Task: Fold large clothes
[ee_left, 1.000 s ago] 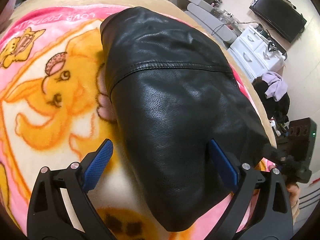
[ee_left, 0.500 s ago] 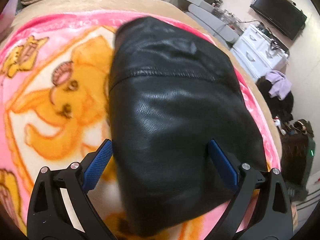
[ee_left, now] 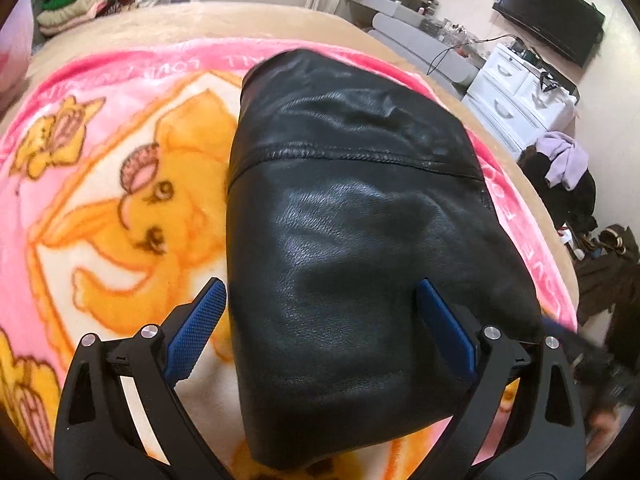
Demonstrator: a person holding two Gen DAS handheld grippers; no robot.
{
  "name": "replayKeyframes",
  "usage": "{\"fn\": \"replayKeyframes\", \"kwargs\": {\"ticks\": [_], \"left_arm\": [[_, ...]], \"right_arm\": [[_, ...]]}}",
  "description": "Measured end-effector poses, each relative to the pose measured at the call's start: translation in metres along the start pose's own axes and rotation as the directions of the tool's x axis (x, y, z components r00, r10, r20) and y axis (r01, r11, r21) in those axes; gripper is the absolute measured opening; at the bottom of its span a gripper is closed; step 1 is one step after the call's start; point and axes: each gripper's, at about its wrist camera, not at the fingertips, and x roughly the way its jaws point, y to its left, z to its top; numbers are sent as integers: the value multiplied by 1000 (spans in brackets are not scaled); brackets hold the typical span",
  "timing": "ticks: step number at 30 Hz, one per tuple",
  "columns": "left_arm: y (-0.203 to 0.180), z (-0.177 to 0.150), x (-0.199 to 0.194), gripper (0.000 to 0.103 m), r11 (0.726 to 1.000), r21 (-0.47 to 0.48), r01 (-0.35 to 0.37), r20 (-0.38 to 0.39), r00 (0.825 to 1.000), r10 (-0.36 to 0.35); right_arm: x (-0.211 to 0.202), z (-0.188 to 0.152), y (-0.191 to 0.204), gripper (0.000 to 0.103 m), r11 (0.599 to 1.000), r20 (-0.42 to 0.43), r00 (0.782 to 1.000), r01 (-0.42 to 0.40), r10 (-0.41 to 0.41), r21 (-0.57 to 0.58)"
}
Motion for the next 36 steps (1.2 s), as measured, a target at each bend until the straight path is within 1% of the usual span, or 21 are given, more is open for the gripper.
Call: {"fn": "replayKeyframes", "kwargs": {"ticks": [3, 5, 6, 7, 9, 11, 12, 13, 15, 17, 18, 19, 20, 21, 22, 25, 26, 28, 30, 31, 36], "left_arm": [[-3, 1, -13, 89, 999, 33, -16, 47, 999, 15], [-2, 1, -27, 89, 999, 35, -1, 97, 995, -3], [-3, 2, -30, 86, 999, 34, 7, 110, 994, -11], [-5, 2, -31, 72, 999, 43, 23, 105, 994, -27], [-11, 0, -23, 52, 996, 67, 65, 51, 996, -69], [-21, -7, -13, 52, 993, 106, 58, 24, 998, -61], [-26, -10, -10, 53, 988, 134, 71, 13, 997, -74], [-29, -13, -7, 58, 984, 143, 104, -3, 994, -105], [-36, -16, -5, 65, 981, 162, 109, -10, 994, -109], [-42, -17, -2, 69, 978, 191, 85, -8, 996, -85], [-43, -18, 0, 71, 978, 191, 84, -9, 996, -83], [-44, -17, 1, 73, 978, 190, 85, -10, 996, -84], [-45, -18, 1, 73, 978, 189, 85, -9, 996, -84], [-44, -18, 1, 74, 978, 188, 89, -7, 996, -89], [-45, -19, 1, 75, 978, 189, 89, -6, 996, -89], [-41, -18, 3, 75, 977, 179, 112, -6, 994, -113], [-40, -17, 4, 75, 976, 179, 122, -9, 992, -122], [-42, -17, 5, 75, 974, 183, 130, -13, 991, -130], [-42, -16, 6, 75, 973, 182, 139, -16, 990, -138], [-40, -15, 6, 75, 973, 175, 147, -18, 989, -147], [-41, -15, 7, 75, 974, 179, 139, -21, 990, -137]], "right_arm": [[-12, 19, 0, 90, 999, 73, 997, 40, -40, -8], [-16, 37, 3, 80, 999, 122, 991, 52, -50, -14], [-14, 45, 4, 66, 998, 129, 990, 60, -57, -20], [-12, 56, 9, 58, 997, 134, 989, 70, -65, -36], [-2, 76, 19, 55, 993, 136, 988, 87, -76, -77], [9, 93, 30, 56, 985, 136, 985, 126, -109, -121], [18, 101, 33, 56, 981, 126, 984, 143, -127, -129], [27, 109, 33, 57, 979, 120, 981, 166, -152, -120], [47, 121, 33, 57, 979, 80, 983, 174, -166, -103], [64, 130, 36, 68, 970, 43, 979, 205, -201, -128], [80, 134, 37, 81, 963, -2, 973, 229, -232, -141], [94, 136, 33, 77, 957, -50, 963, 257, -265, -135], [102, 136, 29, 65, 954, -72, 957, 273, -283, -125], [110, 134, 24, 27, 967, -89, 966, 233, -243, -107], [112, 134, 21, 18, 976, -91, 975, 192, -202, -100], [110, 135, 11, 15, 978, -61, 980, 181, -188, -105], [113, 133, 6, 16, 975, -70, 977, 196, -203, -103], [125, 124, -5, 23, 967, -102, 964, 236, -246, -100], [137, 115, -17, 24, 967, -128, 960, 240, -250, -87], [139, 112, -20, 24, 968, -124, 961, 237, -246, -80], [138, 105, -14, 25, 962, -96, 961, 250, -260, -106]]}}
